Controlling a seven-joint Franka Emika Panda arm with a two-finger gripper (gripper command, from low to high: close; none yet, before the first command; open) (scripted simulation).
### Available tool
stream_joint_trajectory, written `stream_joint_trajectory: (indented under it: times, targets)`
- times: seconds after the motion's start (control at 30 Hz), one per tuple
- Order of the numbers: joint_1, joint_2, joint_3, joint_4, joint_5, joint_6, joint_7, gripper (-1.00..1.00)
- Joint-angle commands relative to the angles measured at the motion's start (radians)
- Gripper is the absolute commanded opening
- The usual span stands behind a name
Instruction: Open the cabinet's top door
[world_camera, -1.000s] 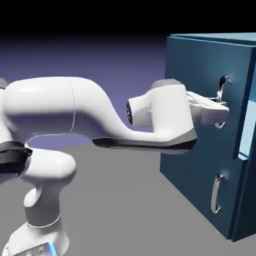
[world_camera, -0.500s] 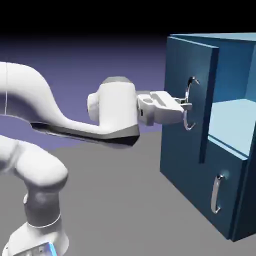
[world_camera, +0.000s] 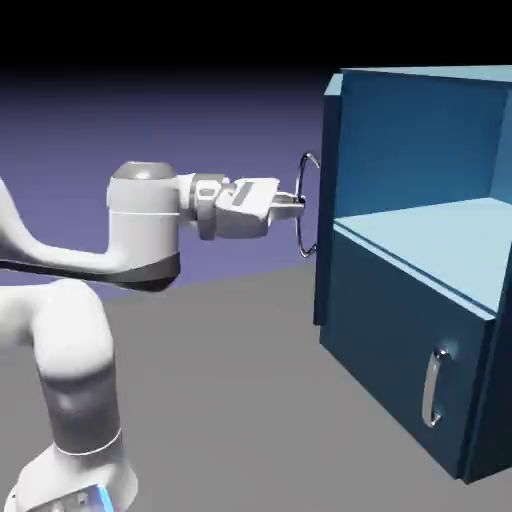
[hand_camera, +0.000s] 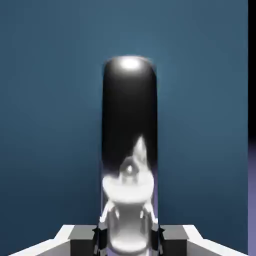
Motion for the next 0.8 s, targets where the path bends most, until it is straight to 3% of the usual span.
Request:
stream_joint_trajectory:
  times: [0.0,0.43,0.77]
  targets:
    - [-0.004,-0.022,0.024,-0.013,0.046,-0.012,-0.024,-1.0]
    - [0.119,-0.253,0.397,-0.106,0.609,-0.327,-0.262,-1.0]
    - [0.215,-0.217,0.759,-0.009,0.964,-0.658,-0.285,-1.0]
